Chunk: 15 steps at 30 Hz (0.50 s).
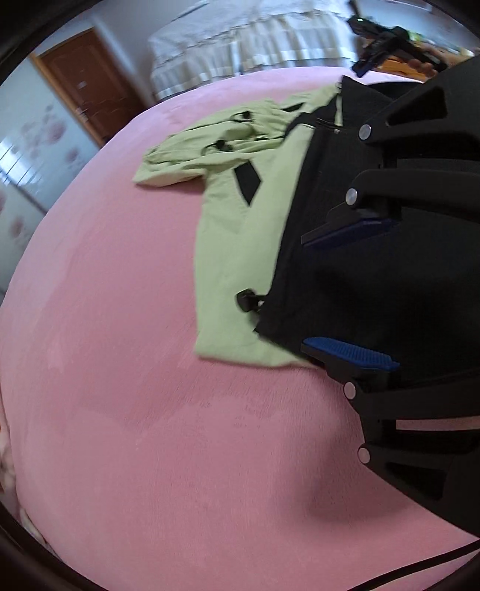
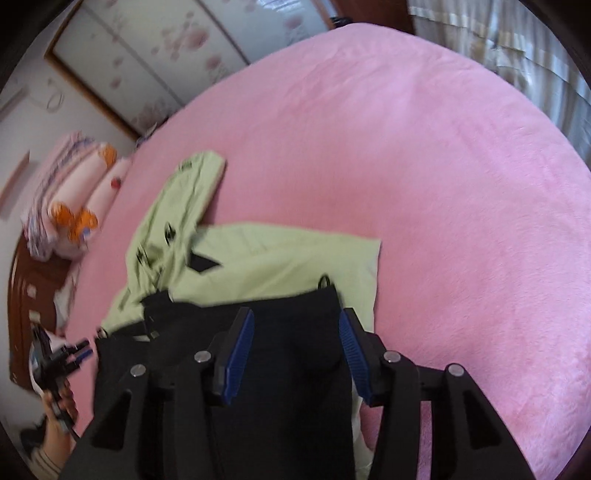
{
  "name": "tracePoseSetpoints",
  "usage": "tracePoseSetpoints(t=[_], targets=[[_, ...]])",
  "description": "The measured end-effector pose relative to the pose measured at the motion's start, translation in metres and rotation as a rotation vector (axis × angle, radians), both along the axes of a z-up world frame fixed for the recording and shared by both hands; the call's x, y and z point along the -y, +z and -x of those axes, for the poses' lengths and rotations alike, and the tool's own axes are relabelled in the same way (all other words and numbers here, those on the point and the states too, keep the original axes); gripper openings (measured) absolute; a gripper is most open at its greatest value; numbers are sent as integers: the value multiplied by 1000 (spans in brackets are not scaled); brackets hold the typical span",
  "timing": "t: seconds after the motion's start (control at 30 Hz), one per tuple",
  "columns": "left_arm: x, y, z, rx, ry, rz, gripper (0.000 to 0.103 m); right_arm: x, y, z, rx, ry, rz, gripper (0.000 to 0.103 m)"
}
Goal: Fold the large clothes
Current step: 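Lift the held hem with both tools toward the hood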
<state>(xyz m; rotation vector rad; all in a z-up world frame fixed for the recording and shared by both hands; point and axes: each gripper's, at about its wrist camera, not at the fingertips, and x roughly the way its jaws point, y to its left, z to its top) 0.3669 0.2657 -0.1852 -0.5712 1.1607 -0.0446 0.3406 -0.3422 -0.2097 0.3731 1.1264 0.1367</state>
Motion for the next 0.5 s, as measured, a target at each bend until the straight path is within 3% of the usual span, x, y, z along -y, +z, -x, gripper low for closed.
tracePoseSetpoints(t=[0.27, 0.5], targets=[[8, -19, 5, 23, -156, -70, 50, -17, -32, -12, -28, 109, 136, 51], [20, -19, 3, 45, -254, -251, 57, -21, -44, -19, -51, 138, 149, 53]])
